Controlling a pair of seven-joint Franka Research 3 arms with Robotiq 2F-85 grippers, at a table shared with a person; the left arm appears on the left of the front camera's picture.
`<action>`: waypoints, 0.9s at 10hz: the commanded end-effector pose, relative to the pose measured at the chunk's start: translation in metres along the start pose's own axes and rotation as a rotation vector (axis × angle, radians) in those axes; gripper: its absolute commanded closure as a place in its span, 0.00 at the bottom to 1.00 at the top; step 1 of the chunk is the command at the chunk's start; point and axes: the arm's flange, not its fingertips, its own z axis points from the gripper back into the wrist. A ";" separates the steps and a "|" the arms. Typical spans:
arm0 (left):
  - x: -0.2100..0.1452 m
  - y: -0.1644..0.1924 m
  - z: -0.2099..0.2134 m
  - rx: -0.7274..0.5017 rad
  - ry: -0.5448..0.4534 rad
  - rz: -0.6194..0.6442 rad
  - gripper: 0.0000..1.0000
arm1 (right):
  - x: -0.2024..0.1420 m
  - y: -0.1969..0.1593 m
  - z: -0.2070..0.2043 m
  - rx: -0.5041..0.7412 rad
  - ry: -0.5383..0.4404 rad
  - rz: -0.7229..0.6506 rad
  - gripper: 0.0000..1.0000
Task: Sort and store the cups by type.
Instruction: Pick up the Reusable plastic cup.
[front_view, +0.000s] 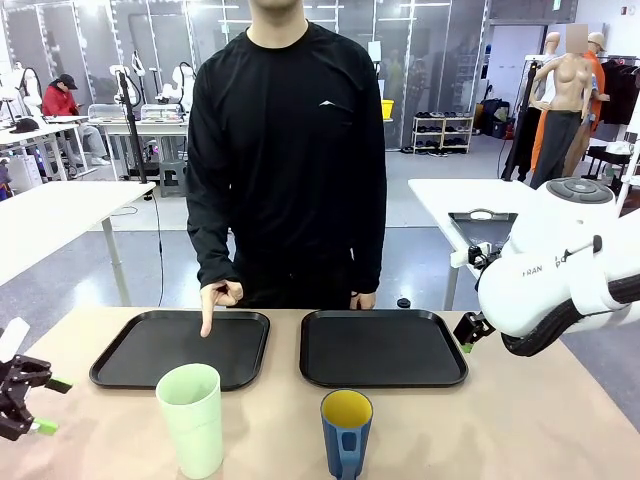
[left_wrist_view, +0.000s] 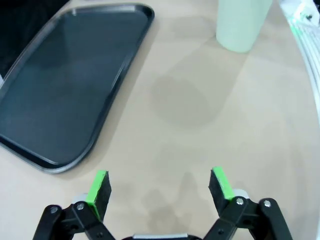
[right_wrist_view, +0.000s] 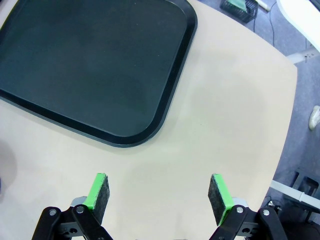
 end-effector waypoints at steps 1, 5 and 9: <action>-0.011 0.007 -0.010 0.026 -0.200 -0.005 0.00 | 0.000 -0.001 0.000 0.000 0.002 -0.002 0.00; 0.002 -0.009 -0.013 -0.081 -0.435 0.078 0.00 | 0.000 -0.001 0.000 0.000 0.002 -0.002 0.00; 0.012 -0.013 -0.011 -0.156 -0.556 0.074 0.00 | 0.000 -0.001 0.000 0.000 0.002 -0.002 0.00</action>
